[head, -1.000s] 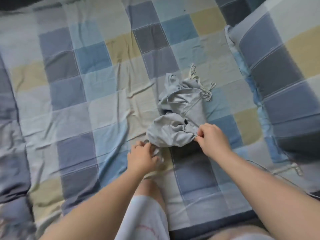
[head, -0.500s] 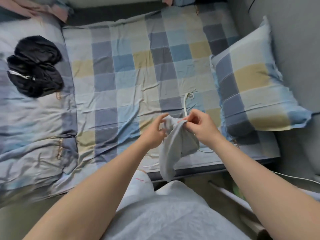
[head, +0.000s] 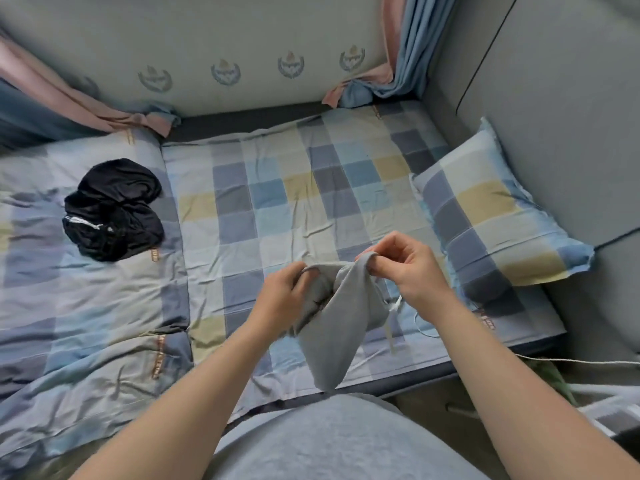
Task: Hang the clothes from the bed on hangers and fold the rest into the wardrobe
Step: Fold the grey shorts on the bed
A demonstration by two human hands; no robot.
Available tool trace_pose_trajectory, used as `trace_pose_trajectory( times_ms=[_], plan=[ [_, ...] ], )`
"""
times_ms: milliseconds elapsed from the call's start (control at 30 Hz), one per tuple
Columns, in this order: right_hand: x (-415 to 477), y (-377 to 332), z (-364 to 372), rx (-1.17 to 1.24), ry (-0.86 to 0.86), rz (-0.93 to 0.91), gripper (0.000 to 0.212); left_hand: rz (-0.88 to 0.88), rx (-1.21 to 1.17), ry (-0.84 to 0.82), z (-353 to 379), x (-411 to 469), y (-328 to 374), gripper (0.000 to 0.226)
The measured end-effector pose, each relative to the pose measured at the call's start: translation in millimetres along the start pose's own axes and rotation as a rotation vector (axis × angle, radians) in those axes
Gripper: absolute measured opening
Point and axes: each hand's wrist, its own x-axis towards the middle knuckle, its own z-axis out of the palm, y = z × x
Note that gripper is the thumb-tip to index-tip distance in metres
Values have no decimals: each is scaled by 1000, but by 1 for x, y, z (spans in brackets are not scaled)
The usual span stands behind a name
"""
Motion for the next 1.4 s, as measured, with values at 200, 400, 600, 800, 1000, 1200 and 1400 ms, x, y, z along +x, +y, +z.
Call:
trace_pose_trajectory(
  times_ms=[200,400,600,800,1000,1200,1400],
  plan=[
    [-9,3,88,-50,170,-14,10,125,-184,73,-124,-19,12,43],
    [-24,-8,169,0,-201,-24,19,133,-345,199,-193,-47,12,44],
    [-36,-23,232,-236,-588,-92,69,89,-569,305,-233,-74,22,34],
    [-40,-3,284,-246,-689,2,53,126,-764,457,-269,-91,40,37],
    [-37,18,285,-241,-434,63,33,45,-762,601,-293,-97,22,32],
    [-37,-6,267,-199,-383,21,30,-179,-672,572,-292,-94,-11,29],
    [-33,-34,252,-79,-303,27,21,-314,-560,331,-262,-103,-38,24]
  ],
)
